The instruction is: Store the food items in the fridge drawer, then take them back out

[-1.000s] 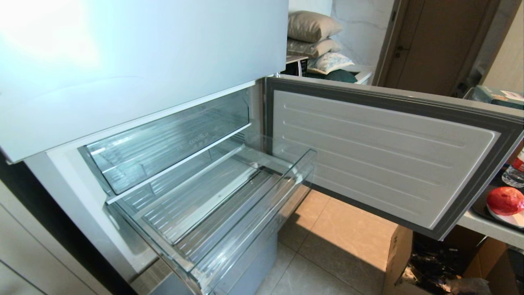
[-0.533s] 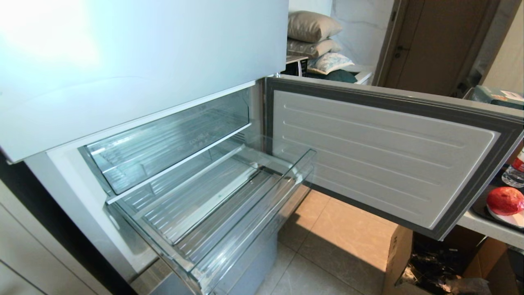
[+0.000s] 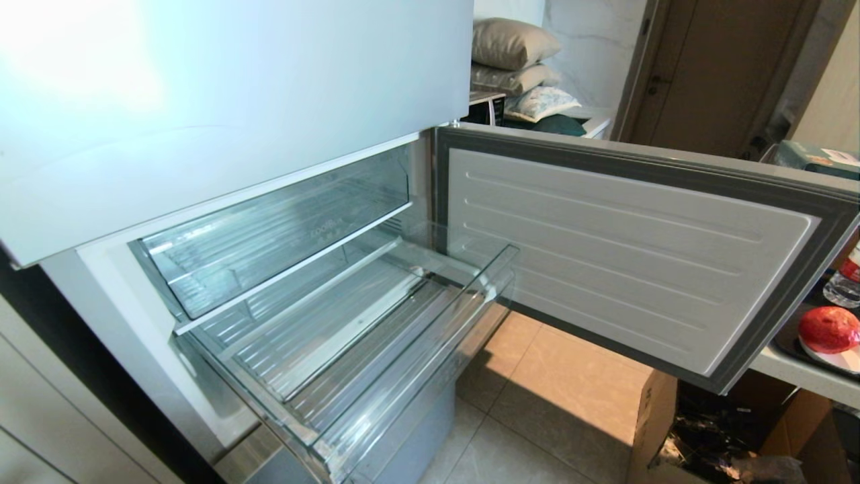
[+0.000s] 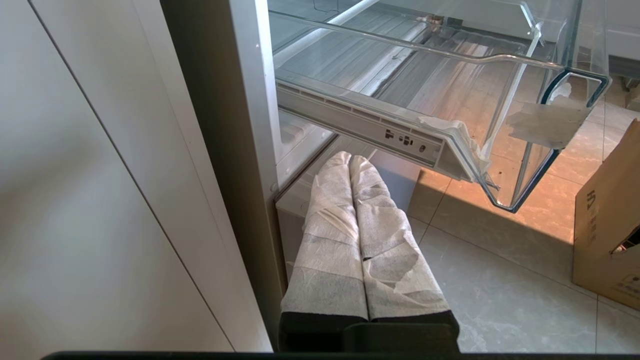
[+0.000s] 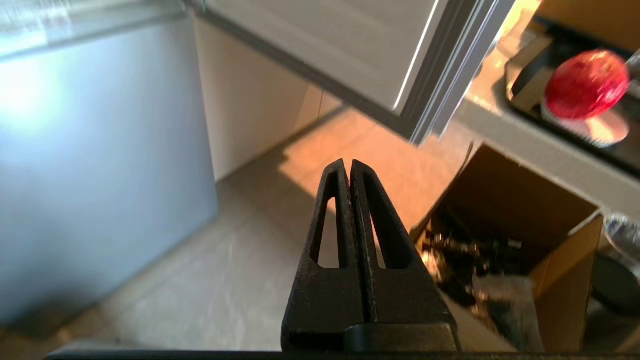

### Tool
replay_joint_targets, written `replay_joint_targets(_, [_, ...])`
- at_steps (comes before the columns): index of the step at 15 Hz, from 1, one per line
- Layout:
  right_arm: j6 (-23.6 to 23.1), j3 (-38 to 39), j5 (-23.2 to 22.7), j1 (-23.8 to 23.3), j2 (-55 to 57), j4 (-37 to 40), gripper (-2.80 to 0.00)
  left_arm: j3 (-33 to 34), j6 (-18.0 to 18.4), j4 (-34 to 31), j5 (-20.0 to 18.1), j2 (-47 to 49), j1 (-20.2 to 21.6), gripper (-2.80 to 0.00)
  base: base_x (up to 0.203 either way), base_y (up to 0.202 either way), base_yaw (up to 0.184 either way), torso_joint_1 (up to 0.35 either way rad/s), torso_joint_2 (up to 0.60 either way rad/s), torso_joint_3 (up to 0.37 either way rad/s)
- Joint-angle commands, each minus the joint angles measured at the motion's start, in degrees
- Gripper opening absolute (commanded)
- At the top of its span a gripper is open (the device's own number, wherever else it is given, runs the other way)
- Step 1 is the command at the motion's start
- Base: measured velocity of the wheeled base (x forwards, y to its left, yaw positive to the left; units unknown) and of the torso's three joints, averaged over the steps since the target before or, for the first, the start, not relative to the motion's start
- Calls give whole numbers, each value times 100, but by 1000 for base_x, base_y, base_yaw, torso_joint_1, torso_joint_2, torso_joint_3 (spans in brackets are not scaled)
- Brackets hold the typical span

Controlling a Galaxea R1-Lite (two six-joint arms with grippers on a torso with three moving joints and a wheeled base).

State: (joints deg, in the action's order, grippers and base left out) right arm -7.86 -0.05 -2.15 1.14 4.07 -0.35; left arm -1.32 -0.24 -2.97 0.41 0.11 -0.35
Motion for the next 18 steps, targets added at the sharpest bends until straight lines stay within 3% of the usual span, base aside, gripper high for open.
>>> replay_joint_targets(1, [43,11,-19,-48,-403,40,-280,0,-2,-1,2,-2,0,-280,0,0,0,0,0,0])
replay_joint_targets(10, [45,14,13,-52,-398,60,-280,0,-2,-1,2,-2,0,-280,0,0,0,0,0,0])
replay_joint_targets(18, [211,14,66,-52,-398,48,-280,0,-2,-1,2,-2,0,-280,3,-8,163,1,1,4])
